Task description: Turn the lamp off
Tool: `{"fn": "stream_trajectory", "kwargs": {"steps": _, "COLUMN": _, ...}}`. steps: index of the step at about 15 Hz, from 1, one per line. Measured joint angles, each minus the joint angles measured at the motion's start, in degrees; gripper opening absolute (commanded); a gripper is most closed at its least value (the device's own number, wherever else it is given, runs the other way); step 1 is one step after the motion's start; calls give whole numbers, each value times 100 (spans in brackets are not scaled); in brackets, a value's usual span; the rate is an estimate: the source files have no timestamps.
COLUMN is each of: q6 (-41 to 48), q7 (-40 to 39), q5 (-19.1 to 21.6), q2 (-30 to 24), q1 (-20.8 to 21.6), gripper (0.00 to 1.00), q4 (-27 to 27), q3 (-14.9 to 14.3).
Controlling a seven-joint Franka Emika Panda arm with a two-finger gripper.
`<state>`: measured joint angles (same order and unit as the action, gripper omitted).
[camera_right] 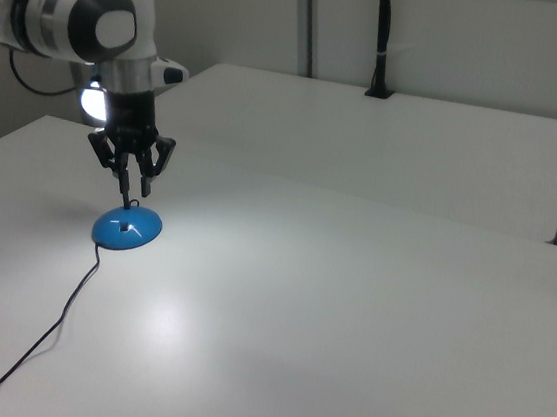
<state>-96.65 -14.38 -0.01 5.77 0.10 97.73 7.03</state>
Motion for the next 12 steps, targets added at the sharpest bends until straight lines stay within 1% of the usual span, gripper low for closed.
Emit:
{"fn": "stream_trajectory", "kwargs": {"steps": 3, "q6": -794, "q7": 1251, "q5": 13, "q2": 374, "q1": 275, "gripper": 0, "q4": 74, "q3": 14}}
{"fn": "stream_trajectory", "kwargs": {"steps": 5, "q6": -1333, "q7": 1795, "q5": 13, "q2": 592, "q1": 443, "gripper": 0, "q4": 143, "q3": 24}}
{"fn": "stream_trajectory", "kwargs": {"steps": 9, "q6": -2400, "q7": 2350, "q5": 13, "q2": 779, "q1": 663, "gripper": 0, "q4": 516, "q3": 41}}
{"fn": "stream_trajectory", "kwargs": {"steps": 12, "q6": -2703, "q7": 2646, "q5": 13, "q2": 924, "q1": 763, "gripper": 0, "q4": 639, "q3": 63}}
